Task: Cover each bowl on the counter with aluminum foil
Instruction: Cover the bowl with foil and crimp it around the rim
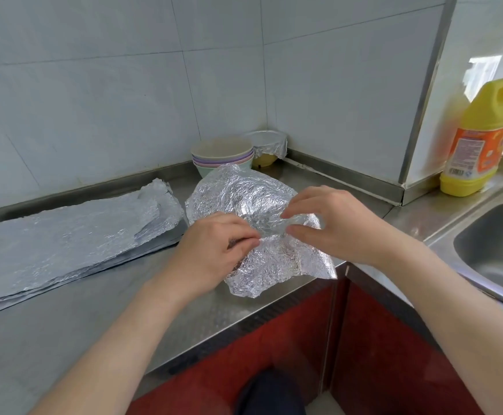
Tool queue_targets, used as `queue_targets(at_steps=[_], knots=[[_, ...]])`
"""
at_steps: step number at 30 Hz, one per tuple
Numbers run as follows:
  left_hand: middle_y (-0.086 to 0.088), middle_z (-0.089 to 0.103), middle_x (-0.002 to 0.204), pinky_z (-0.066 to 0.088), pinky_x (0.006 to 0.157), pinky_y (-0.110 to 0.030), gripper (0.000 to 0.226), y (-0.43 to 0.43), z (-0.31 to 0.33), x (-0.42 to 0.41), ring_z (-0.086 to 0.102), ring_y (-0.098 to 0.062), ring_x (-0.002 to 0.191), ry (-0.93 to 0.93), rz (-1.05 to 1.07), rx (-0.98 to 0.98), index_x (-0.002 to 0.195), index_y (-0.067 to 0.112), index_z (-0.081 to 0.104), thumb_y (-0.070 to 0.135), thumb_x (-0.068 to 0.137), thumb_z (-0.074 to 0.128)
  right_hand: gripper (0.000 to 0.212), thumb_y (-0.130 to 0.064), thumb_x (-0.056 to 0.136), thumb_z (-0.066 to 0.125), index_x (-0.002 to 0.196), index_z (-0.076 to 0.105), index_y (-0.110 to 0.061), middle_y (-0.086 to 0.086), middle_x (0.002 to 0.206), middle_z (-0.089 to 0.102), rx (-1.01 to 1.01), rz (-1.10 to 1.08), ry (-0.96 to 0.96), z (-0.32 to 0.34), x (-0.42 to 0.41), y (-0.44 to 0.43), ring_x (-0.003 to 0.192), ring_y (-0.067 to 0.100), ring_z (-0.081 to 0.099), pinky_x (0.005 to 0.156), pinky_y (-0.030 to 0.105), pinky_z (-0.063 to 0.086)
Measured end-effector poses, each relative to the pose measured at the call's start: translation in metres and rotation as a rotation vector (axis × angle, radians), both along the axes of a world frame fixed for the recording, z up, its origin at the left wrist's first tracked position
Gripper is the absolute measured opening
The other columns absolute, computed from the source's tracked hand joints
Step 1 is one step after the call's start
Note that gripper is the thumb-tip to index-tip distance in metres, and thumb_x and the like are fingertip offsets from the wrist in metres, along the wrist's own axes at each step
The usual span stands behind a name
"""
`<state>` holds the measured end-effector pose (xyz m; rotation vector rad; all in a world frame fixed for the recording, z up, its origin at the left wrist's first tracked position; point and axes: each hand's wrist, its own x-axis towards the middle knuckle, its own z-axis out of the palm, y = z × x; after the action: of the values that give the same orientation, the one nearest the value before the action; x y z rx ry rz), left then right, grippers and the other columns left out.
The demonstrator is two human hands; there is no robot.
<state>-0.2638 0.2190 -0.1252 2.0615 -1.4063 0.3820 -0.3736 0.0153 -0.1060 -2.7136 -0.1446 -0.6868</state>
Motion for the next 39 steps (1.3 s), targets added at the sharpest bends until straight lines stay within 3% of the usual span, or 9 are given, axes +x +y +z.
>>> queue_targets(at_steps=[7,17,24,27,29,31,33,36,39], knots=[[0.014,0.067,0.086,0.051,0.077,-0.032,0.014,-0.004,-0.004,-0.003,0.060,-0.005,0.083,0.041,0.010,-0.080,0.093,0.023,0.078,0.020,0.079,0.078,0.012,-0.024,0.083,0.074,0.094,0.077,-0.019,-0.001,0.092,0.067,-0.016,0.026,-0.033,-0.013,0.009,0.027,0.091,0.019,0.058,0.078,0.039,0.048],[0.007,0.066,0.078,0.052,0.062,-0.034,0.016,-0.011,-0.007,-0.009,0.059,-0.015,0.073,-0.270,0.048,0.006,0.084,0.018,0.076,0.029,0.081,0.066,0.011,-0.008,0.076,0.077,0.082,0.070,-0.015,-0.003,0.078,0.058,-0.122,0.048,-0.075,-0.019,0.014,0.022,0.081,0.024,0.058,0.065,0.037,0.048],[0.008,0.071,0.084,0.049,0.078,-0.032,0.046,-0.006,0.014,-0.016,0.061,-0.009,0.082,0.075,0.016,0.083,0.088,0.019,0.077,0.055,0.089,0.049,0.012,-0.010,0.078,0.077,0.085,0.075,-0.019,-0.006,0.086,0.065,-0.072,0.040,0.007,-0.006,0.006,0.003,0.083,0.012,0.054,0.076,0.038,0.049],[0.005,0.071,0.082,0.048,0.077,-0.034,0.026,-0.005,0.019,-0.010,0.062,-0.010,0.079,0.164,-0.011,0.066,0.090,0.019,0.078,0.039,0.091,0.062,0.018,-0.007,0.082,0.071,0.090,0.075,-0.022,-0.007,0.096,0.065,-0.059,-0.005,0.046,-0.001,0.002,-0.003,0.092,0.013,0.055,0.085,0.025,0.042],[0.007,0.072,0.080,0.048,0.078,-0.033,0.016,-0.006,0.022,-0.003,0.063,-0.008,0.080,0.196,0.003,0.031,0.088,0.020,0.078,0.030,0.089,0.067,0.026,-0.002,0.082,0.066,0.093,0.075,-0.023,-0.007,0.101,0.065,0.013,-0.024,0.039,0.001,0.000,-0.002,0.096,0.010,0.055,0.082,0.011,0.034],[0.013,0.072,0.083,0.048,0.081,-0.031,0.010,-0.008,0.022,0.002,0.063,-0.003,0.083,0.229,0.002,0.036,0.087,0.023,0.079,0.029,0.086,0.071,0.023,-0.005,0.082,0.066,0.092,0.076,-0.023,-0.007,0.098,0.067,0.080,0.000,0.003,0.002,0.000,0.004,0.092,0.007,0.056,0.076,0.006,0.034],[0.019,0.072,0.090,0.049,0.085,-0.029,0.011,-0.010,0.019,0.007,0.063,0.003,0.089,0.210,-0.029,0.080,0.091,0.027,0.079,0.032,0.084,0.072,0.010,-0.015,0.082,0.073,0.089,0.077,-0.022,-0.007,0.092,0.069,0.090,0.045,-0.025,-0.001,0.002,0.012,0.086,0.008,0.060,0.076,0.012,0.041],[0.019,0.072,0.098,0.049,0.089,-0.028,0.017,-0.008,0.014,0.009,0.063,0.004,0.094,0.223,-0.065,0.102,0.095,0.028,0.078,0.037,0.083,0.069,0.008,-0.026,0.081,0.077,0.088,0.077,-0.023,-0.005,0.088,0.068,0.078,0.057,-0.005,-0.008,0.005,0.022,0.085,0.013,0.062,0.078,0.033,0.049],[0.021,0.071,0.093,0.049,0.085,-0.025,0.013,-0.004,0.010,0.007,0.064,0.002,0.091,0.248,-0.081,0.051,0.091,0.027,0.079,0.033,0.079,0.074,0.008,-0.023,0.079,0.078,0.088,0.077,-0.022,-0.003,0.087,0.066,0.054,0.049,-0.010,-0.012,0.008,0.022,0.085,0.018,0.060,0.079,0.038,0.048]])
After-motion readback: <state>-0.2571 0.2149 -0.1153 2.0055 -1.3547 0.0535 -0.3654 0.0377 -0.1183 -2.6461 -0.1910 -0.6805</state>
